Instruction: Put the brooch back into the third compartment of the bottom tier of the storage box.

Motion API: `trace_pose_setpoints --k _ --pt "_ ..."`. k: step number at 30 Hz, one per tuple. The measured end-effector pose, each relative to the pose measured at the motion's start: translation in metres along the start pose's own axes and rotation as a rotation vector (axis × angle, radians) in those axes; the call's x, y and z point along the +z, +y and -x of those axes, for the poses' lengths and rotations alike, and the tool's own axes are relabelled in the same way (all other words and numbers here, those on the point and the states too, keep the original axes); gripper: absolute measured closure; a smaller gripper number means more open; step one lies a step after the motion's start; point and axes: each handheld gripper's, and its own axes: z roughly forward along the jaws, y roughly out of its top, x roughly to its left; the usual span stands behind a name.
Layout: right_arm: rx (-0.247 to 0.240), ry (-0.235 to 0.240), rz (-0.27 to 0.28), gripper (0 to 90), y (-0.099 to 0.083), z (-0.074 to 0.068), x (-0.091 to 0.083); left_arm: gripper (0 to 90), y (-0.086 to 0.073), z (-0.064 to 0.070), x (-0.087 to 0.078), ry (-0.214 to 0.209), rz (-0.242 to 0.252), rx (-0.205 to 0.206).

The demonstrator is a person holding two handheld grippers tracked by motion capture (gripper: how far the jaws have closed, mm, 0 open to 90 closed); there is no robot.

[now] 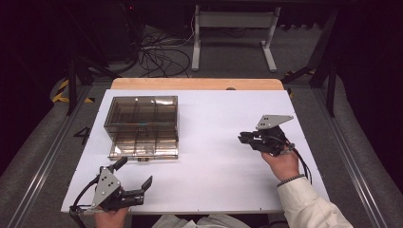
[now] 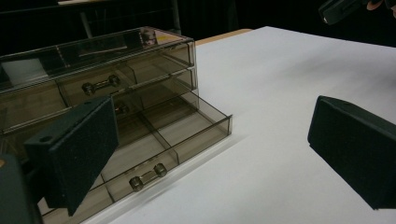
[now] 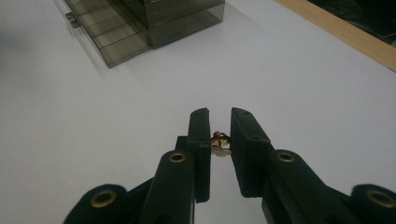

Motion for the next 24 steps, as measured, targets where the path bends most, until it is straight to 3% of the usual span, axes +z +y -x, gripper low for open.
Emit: trace_pose_setpoints --k 13,24 --pt "-0.006 0.019 0.046 78.7 0.007 -0.005 0.000 2.8 0.000 0.000 0.000 0.001 -0.001 0.001" --pt "-0.037 0.064 0.062 78.7 0.033 -0.019 0.015 2.8 0.000 -0.001 0.000 0.002 -0.001 0.000"
